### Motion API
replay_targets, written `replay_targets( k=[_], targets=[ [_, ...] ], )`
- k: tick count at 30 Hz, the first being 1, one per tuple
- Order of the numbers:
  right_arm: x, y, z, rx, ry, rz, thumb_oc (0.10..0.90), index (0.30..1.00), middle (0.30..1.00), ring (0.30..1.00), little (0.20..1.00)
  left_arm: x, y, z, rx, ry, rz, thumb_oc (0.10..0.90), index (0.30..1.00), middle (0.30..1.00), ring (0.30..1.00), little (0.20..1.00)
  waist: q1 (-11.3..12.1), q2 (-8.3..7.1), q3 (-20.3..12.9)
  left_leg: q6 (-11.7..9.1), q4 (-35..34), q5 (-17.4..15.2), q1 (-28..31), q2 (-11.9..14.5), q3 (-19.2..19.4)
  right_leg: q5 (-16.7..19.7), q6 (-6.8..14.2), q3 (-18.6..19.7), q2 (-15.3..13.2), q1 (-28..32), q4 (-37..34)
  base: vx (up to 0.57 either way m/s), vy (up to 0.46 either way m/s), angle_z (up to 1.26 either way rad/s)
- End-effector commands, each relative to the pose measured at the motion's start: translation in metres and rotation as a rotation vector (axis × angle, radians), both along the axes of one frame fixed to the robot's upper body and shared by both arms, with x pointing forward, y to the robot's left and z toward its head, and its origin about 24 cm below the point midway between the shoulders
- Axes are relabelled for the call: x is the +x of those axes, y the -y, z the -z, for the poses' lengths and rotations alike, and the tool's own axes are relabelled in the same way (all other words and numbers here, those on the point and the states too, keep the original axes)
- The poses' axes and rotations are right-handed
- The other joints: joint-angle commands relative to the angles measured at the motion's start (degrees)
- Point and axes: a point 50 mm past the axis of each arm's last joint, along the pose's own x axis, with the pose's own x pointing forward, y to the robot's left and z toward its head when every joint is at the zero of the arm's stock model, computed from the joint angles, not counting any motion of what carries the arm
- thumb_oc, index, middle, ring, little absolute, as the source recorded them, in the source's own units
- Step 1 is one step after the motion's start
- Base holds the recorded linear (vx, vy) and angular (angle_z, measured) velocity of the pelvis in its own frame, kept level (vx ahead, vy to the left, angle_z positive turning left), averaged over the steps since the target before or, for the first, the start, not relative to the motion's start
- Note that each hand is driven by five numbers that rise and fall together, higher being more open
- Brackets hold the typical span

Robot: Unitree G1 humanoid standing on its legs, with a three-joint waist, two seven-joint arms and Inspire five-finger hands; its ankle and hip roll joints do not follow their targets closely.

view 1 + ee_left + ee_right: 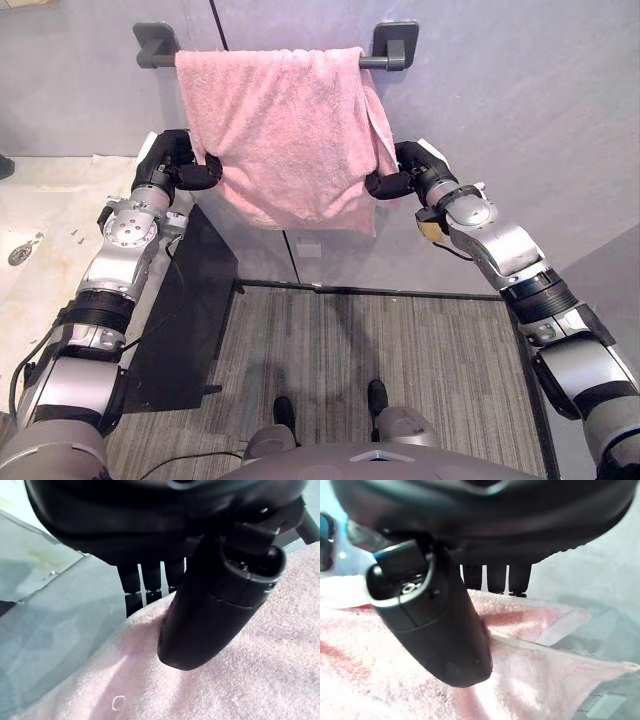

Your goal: Organize the bathroom.

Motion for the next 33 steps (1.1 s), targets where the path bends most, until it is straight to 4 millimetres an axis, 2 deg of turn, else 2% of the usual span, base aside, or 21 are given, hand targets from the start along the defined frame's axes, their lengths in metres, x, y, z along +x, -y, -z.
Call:
replay_targets(
  k=[1, 3, 10, 11, 12, 18, 27, 31, 33],
  targets=[
    [-0.005, 0.075, 0.008, -0.161, 0.038, 0.330, 0.400, 0.300, 0.300, 0.300, 0.300, -0.035, -0.088, -0.018, 0.004, 0.082, -0.405, 0.400, 0.300, 0.300, 0.300, 0.300, 1.3, 0.44, -4.8, -1.0, 3.7, -3.2, -0.1, 4.2, 4.2, -10.1, 2.0, 2.8, -2.7, -3.9, 7.5, 0.00, 0.000, 0.00],
    [-0.010, 0.079, 0.016, -0.152, 0.020, 0.336, 0.400, 0.300, 0.300, 0.300, 0.300, -0.039, -0.092, -0.015, 0.003, 0.075, -0.425, 0.400, 0.300, 0.300, 0.300, 0.300, 1.2, 0.46, -4.7, -0.9, 3.8, -3.3, 0.0, 4.2, 4.3, -10.2, 2.1, 2.8, -2.8, -4.0, 7.7, 0.00, 0.000, 0.00],
    [-0.015, 0.080, 0.026, -0.147, 0.018, 0.336, 0.400, 0.300, 0.300, 0.300, 0.300, -0.043, -0.096, -0.012, -0.009, 0.067, -0.445, 0.400, 0.300, 0.300, 0.300, 0.300, 1.0, 0.62, -4.6, -0.8, 3.7, -3.3, 0.0, 4.1, 4.4, -10.2, 2.2, 2.7, -2.8, -4.0, 7.9, 0.00, 0.000, 0.00],
    [-0.015, 0.079, 0.025, -0.140, 0.026, 0.326, 0.535, 0.502, 0.502, 0.502, 0.502, -0.043, -0.096, -0.011, -0.013, 0.061, -0.437, 0.441, 0.361, 0.361, 0.361, 0.361, 1.0, 0.64, -4.6, -0.7, 3.7, -3.3, 0.0, 4.1, 4.3, -10.2, 2.2, 2.7, -2.8, -4.0, 7.9, 0.00, 0.000, 0.00],
    [-0.014, 0.078, 0.024, -0.141, 0.039, 0.318, 0.800, 0.900, 0.900, 0.900, 0.900, -0.041, -0.094, -0.012, -0.025, 0.054, -0.412, 0.800, 0.900, 0.900, 0.900, 0.900, 1.1, 0.64, -4.6, -0.7, 3.7, -3.3, 0.1, 4.1, 4.3, -10.2, 2.2, 2.6, -2.8, -4.0, 7.9, 0.00, 0.000, 0.00],
    [-0.013, 0.070, 0.021, -0.135, 0.060, 0.291, 0.800, 0.900, 0.900, 0.900, 0.900, -0.035, -0.078, -0.006, -0.009, 0.020, -0.301, 0.800, 0.900, 0.900, 0.900, 0.900, 1.3, 0.76, -4.5, -0.8, 3.7, -3.2, -0.3, 4.1, 4.2, -10.2, 2.3, 2.8, -2.8, -4.3, 8.1, 0.00, 0.000, 0.00],
    [-0.013, 0.068, 0.021, -0.131, 0.073, 0.293, 0.800, 0.900, 0.900, 0.900, 0.900, -0.036, -0.076, 0.000, -0.012, -0.011, -0.263, 0.800, 0.900, 0.900, 0.900, 0.900, 1.1, 1.24, -3.8, -0.8, 3.6, -2.9, -0.5, 4.1, 4.3, -10.1, 2.3, 3.0, -2.9, -4.7, 8.2, -0.01, 0.000, -0.01],
    [-0.013, 0.070, 0.022, -0.131, 0.064, 0.301, 0.800, 0.900, 0.900, 0.900, 0.900, -0.038, -0.075, 0.005, -0.020, -0.033, -0.240, 0.800, 0.900, 0.900, 0.900, 0.900, 1.2, 1.41, -3.8, -0.8, 3.6, -2.9, -0.6, 4.1, 4.3, -10.0, 2.3, 3.0, -2.9, -4.7, 8.1, 0.00, 0.000, 0.00],
    [-0.015, 0.071, 0.024, -0.130, 0.056, 0.295, 0.800, 0.900, 0.900, 0.900, 0.900, -0.042, -0.075, 0.015, -0.031, -0.063, -0.234, 0.800, 0.900, 0.900, 0.900, 0.900, 1.3, 1.59, -3.7, -0.7, 3.8, -2.9, -0.7, 4.0, 4.1, -10.1, 2.2, 3.0, -2.9, -4.8, 8.2, 0.00, 0.000, 0.00]
  ],
)
